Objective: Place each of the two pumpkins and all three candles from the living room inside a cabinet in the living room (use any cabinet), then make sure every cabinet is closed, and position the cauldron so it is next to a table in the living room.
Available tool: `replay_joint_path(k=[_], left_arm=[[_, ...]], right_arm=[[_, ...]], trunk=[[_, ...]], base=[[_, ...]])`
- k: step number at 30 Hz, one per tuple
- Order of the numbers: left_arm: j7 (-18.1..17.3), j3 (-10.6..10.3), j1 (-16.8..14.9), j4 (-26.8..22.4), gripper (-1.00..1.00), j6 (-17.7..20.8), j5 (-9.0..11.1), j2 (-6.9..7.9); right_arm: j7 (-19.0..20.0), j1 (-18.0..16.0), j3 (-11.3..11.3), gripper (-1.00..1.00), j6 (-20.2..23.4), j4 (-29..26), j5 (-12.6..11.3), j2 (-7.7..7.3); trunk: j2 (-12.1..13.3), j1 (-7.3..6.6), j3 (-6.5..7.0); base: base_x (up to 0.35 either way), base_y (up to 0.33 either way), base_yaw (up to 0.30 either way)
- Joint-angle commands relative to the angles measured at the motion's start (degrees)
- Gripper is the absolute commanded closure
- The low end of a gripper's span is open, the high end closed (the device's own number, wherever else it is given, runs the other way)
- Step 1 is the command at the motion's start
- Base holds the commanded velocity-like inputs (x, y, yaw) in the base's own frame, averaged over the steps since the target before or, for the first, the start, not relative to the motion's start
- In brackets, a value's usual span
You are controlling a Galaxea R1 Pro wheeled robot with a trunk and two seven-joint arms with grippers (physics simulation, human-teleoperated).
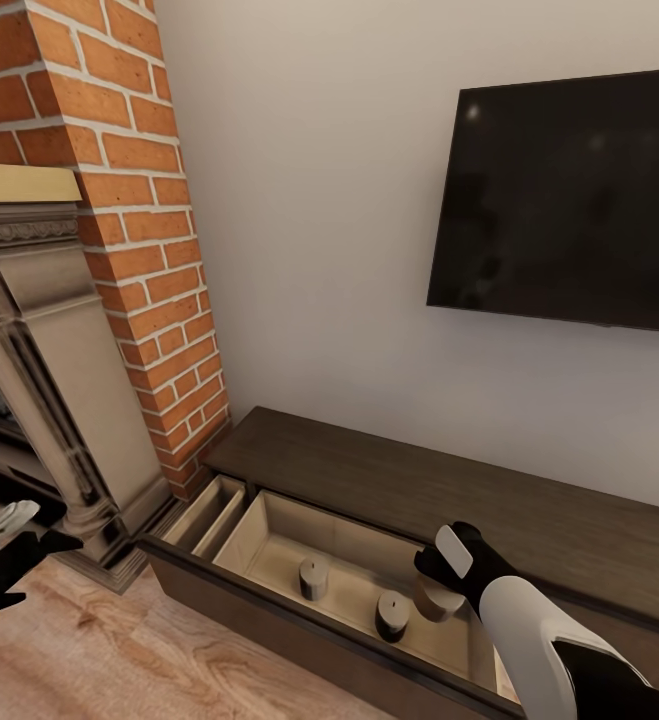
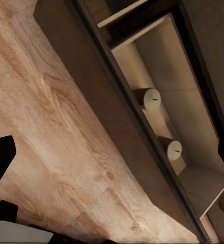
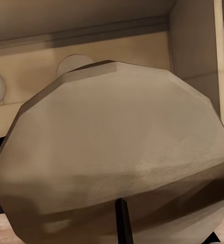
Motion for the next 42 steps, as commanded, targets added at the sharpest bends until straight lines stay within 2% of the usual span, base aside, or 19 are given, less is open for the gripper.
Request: replay_joint_path(k=[1,5,10,17,21,23,24,27,31,35,42], left_arm=[[0.6,-1.05,-0.06,-0.02,-1.0,0.29,0.47,-0.04],[0.7,-2.91,-0.04,-0.05,-1.0,0.29,0.41,-0.1],[0.78,-3.95,0.01,-0.06,-1.0,0.29,0.32,-0.64],[0.88,-4.28,0.02,-0.09,-1.0,0.29,0.04,-3.47],[0.63,-4.33,0.02,-0.1,-1.0,0.29,-1.94,-5.02],[-1.38,-4.32,0.02,-0.1,-1.0,0.29,-3.36,-5.8],[-2.24,-4.32,0.02,-0.1,-1.0,0.29,-3.56,-5.92],[-8.39,-4.36,0.02,-0.1,-1.0,0.29,-4.15,-6.22],[-12.81,-4.4,0.02,-0.08,-1.0,0.29,-5.34,-6.37],[-14.06,-4.41,0.02,-0.06,-1.0,0.29,-6.23,-6.43],[-14.52,-4.41,0.02,-0.06,-1.0,0.29,-6.54,-6.49]], right_arm=[[-0.61,-0.01,0.03,1.0,-0.02,-0.12,-0.78,0.02],[-0.61,-0.04,0.03,1.0,-0.02,-0.12,-0.78,0.02],[-0.61,-0.03,0.03,1.0,-0.02,-0.12,-0.78,0.02],[-0.6,-0.01,0.11,1.0,-0.02,-0.07,-0.78,0.06],[-0.6,-0.03,0.31,1.0,-0.02,-0.04,-0.78,0.1],[-0.6,-0.02,1.07,1.0,-0.02,-0.05,-0.78,0.1],[-0.6,-0.03,1.23,1.0,-0.02,-0.05,-0.78,0.1],[-0.6,-0.04,1.66,1.0,-0.02,-0.05,-0.78,0.11],[-0.6,-0.03,1.82,1.0,-0.02,-0.1,-0.78,0.11],[-0.55,-0.03,1.86,1.0,-0.02,-0.12,-0.78,0.11],[-0.52,-0.01,1.87,1.0,0.03,-0.6,-0.85,0.05]], trunk=[[-0.03,0.0,-0.06],[-0.03,0.0,-0.06],[-0.03,0.0,-0.06],[-2.44,1.31,-1.13],[-3.64,1.97,-1.67],[-3.64,1.97,-1.67],[-3.64,1.97,-1.67],[-3.64,1.97,-1.67],[-3.64,1.97,-1.67],[-3.64,1.97,-1.67],[-4.44,2.41,-2.03]], base=[[0.0,0.0,0.0],[0.0,0.0,0.0],[0.0,0.0,0.0],[0.0,0.0,0.0],[0.0,0.0,0.0],[0.0,0.0,0.0],[0.0,0.0,0.0],[0.0,0.0,0.0],[0.0,0.0,0.0],[0.0,0.0,0.0],[0.0,0.0,0.0]])
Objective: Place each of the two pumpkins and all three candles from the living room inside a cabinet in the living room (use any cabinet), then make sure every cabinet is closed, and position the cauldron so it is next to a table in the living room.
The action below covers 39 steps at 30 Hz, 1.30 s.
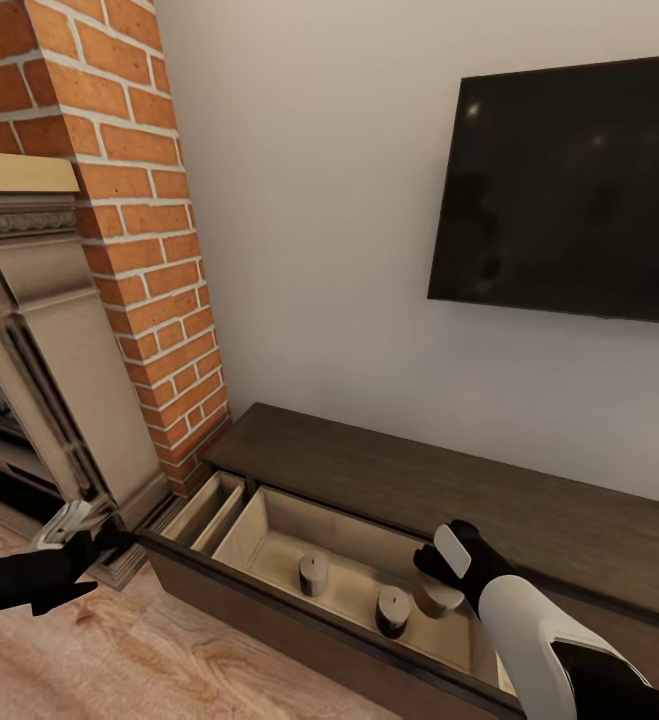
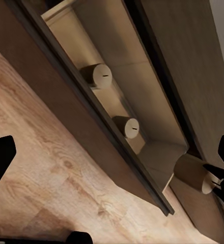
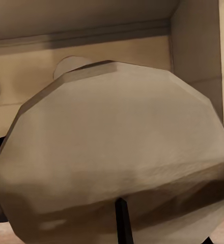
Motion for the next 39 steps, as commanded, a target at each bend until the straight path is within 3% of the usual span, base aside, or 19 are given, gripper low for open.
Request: replay_joint_path(k=[1,28,39], left_arm=[[0.59,0.05,-0.05,-0.04,-1.0,0.16,0.54,-0.01],[0.56,0.05,-0.05,-0.03,-1.0,0.16,0.53,0.02],[0.56,0.05,-0.05,-0.04,-1.0,0.16,0.53,-0.01]], right_arm=[[-0.61,-0.01,0.01,1.0,-0.04,-0.15,-0.82,0.03],[-0.61,-0.02,0.01,1.0,-0.15,-0.19,-0.76,0.02],[-0.61,-0.01,0.01,1.0,-0.16,-0.17,-0.75,-0.01]], trunk=[[-0.03,-0.01,-0.06],[-10.05,5.49,-4.55],[-10.05,5.49,-4.55]], base=[[0.0,0.0,0.0],[0.0,0.0,0.0],[0.0,0.0,0.0]])
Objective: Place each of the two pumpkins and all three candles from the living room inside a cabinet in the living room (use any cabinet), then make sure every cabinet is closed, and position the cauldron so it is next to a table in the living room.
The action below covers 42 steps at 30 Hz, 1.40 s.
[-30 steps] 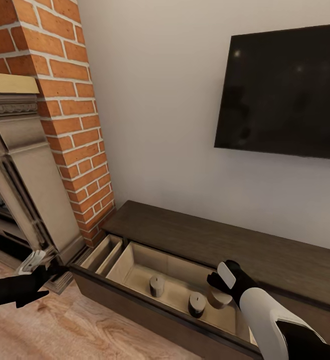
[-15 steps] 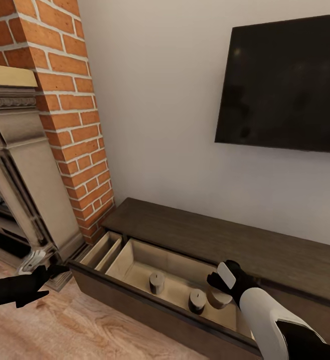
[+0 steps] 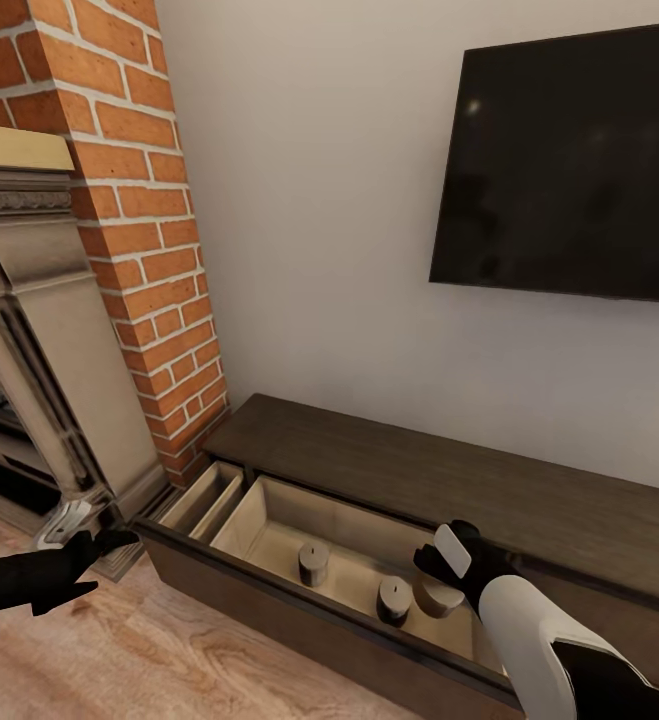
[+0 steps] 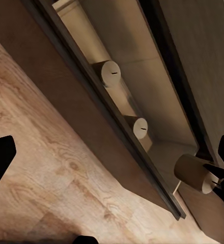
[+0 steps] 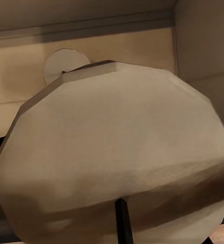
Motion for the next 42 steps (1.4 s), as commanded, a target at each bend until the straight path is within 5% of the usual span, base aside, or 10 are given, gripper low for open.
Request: replay_joint_path(k=[1,6,12,14,20,23,29,42], left_arm=[[0.6,0.05,-0.05,-0.02,-1.0,0.15,0.55,0.01],[0.21,0.1,-0.05,0.06,-1.0,0.15,0.52,-0.02],[-8.43,0.37,-0.05,0.58,-1.0,0.15,-1.32,0.1],[-13.59,0.47,-0.05,0.75,-1.0,0.15,-4.1,0.09],[-36.39,0.7,2.56,2.64,-1.0,0.15,-13.96,0.43],[-43.82,0.73,3.78,2.9,-1.0,0.15,-17.4,0.53],[-48.11,0.75,4.37,2.93,-1.0,0.15,-19.03,0.58],[-54.02,0.75,6.76,2.85,-1.0,0.15,-19.3,0.61]], right_arm=[[-0.61,-0.01,0.02,1.0,-0.02,-0.12,-0.78,0.02],[-0.61,-0.02,0.02,1.0,-0.02,-0.12,-0.78,0.02],[-0.61,-0.01,0.04,1.0,-0.02,-0.12,-0.78,0.04],[-0.61,-0.01,0.05,1.0,-0.02,-0.12,-0.78,0.03],[-0.61,-0.01,0.04,1.0,-0.02,-0.12,-0.78,0.02],[-0.61,-0.01,0.03,1.0,-0.02,-0.12,-0.78,0.03],[-0.61,-0.03,0.05,1.0,-0.02,-0.12,-0.78,0.02],[-0.61,-0.02,0.02,1.0,-0.02,-0.12,-0.78,-0.08]], trunk=[[-0.03,-0.01,-0.06],[-0.03,-0.01,-0.06],[-0.03,-0.01,-0.06],[-0.03,-0.01,-0.06],[-0.03,-0.01,-0.06],[-0.03,-0.01,-0.06],[-1.23,0.65,-0.6],[-1.23,0.65,-0.6]], base=[[0.0,0.0,0.0],[0.0,0.0,0.0],[0.0,0.0,0.0],[0.0,0.0,0.0],[0.0,0.0,0.0],[0.0,0.0,0.0],[0.0,0.0,0.0],[0.0,0.0,0.0]])
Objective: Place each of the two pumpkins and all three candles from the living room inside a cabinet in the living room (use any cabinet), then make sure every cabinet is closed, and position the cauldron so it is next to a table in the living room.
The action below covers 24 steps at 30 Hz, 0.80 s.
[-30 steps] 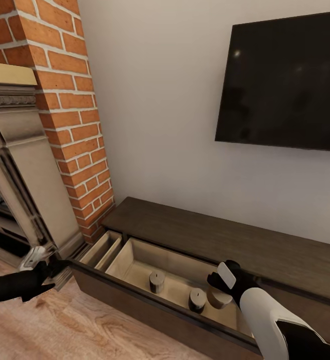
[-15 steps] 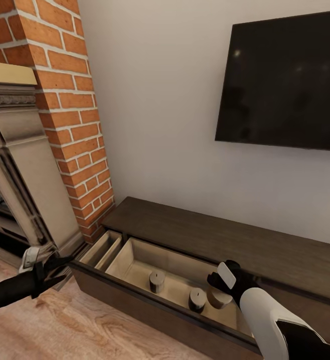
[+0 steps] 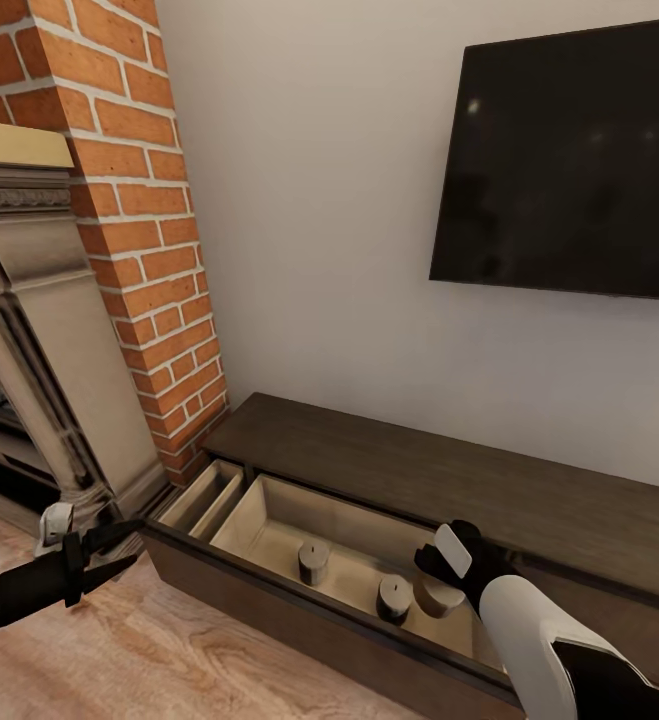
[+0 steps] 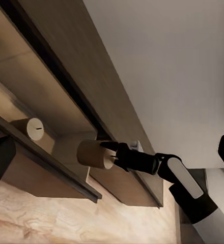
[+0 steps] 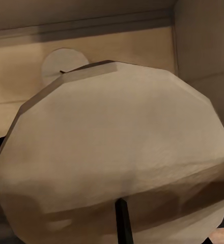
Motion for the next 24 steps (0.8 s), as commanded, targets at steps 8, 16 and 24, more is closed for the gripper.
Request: replay_joint_path(k=[8,16,24], left_arm=[[-1.22,0.05,0.09,-0.17,-1.0,0.2,-0.65,0.03],[-6.47,0.12,2.46,-0.22,-1.0,0.2,-0.68,0.13],[-7.43,0.14,3.02,-0.32,-1.0,0.2,-0.76,0.15]], right_arm=[[-0.61,0.0,0.02,1.0,-0.02,-0.12,-0.8,-0.18],[-0.61,0.0,-0.04,1.0,-0.09,-0.12,-0.8,-0.3],[-0.65,0.0,-0.15,1.0,-2.64,-0.03,-0.84,-0.46]], trunk=[[-2.43,1.31,-1.13],[-3.63,1.97,-1.67],[-6.44,3.51,-2.93]], base=[[0.0,0.0,0.0],[0.0,0.0,0.0],[0.0,0.0,0.0]])
